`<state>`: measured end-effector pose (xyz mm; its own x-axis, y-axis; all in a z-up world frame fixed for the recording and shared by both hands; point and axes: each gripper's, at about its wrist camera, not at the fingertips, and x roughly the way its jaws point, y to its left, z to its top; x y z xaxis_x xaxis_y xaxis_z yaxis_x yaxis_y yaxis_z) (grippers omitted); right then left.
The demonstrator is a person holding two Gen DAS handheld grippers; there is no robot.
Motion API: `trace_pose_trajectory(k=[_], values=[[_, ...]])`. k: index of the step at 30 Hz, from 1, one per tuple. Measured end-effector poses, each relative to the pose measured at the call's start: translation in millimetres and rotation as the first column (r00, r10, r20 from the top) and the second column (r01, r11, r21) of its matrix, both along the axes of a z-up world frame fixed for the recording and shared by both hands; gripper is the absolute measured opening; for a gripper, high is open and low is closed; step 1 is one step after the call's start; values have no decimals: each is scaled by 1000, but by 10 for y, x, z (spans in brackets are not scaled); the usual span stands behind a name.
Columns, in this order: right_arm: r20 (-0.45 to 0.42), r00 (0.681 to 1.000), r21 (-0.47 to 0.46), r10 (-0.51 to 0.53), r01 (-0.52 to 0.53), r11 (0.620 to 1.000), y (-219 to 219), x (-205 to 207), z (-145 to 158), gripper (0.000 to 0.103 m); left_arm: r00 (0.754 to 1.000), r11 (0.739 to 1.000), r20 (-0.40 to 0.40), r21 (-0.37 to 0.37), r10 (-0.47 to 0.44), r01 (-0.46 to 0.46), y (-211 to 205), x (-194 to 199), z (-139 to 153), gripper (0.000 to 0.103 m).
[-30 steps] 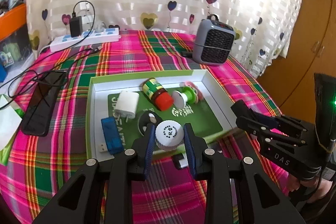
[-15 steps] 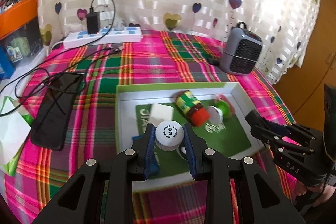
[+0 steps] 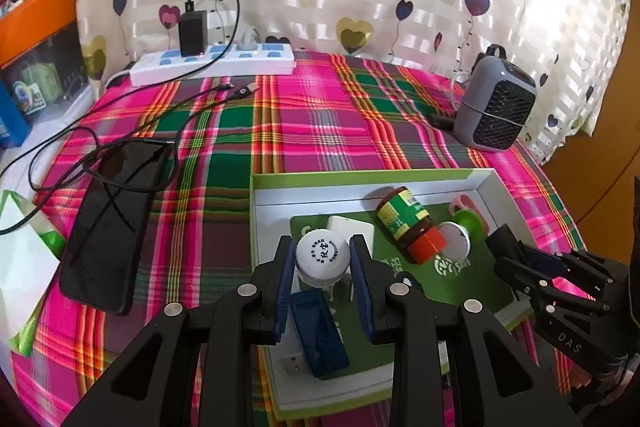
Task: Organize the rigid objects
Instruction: 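Lower the white cap and black object onto the green card and open both grippers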
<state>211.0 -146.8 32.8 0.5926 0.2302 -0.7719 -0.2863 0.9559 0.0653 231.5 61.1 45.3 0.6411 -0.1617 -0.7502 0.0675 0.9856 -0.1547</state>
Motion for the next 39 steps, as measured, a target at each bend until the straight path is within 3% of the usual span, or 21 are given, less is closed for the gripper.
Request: trace_pose_trajectory(k=[39], values=[[-3, 1000, -16, 0, 0, 1000, 39, 114, -134, 29, 999, 1000, -32, 19, 4, -4, -46, 181, -163, 30]])
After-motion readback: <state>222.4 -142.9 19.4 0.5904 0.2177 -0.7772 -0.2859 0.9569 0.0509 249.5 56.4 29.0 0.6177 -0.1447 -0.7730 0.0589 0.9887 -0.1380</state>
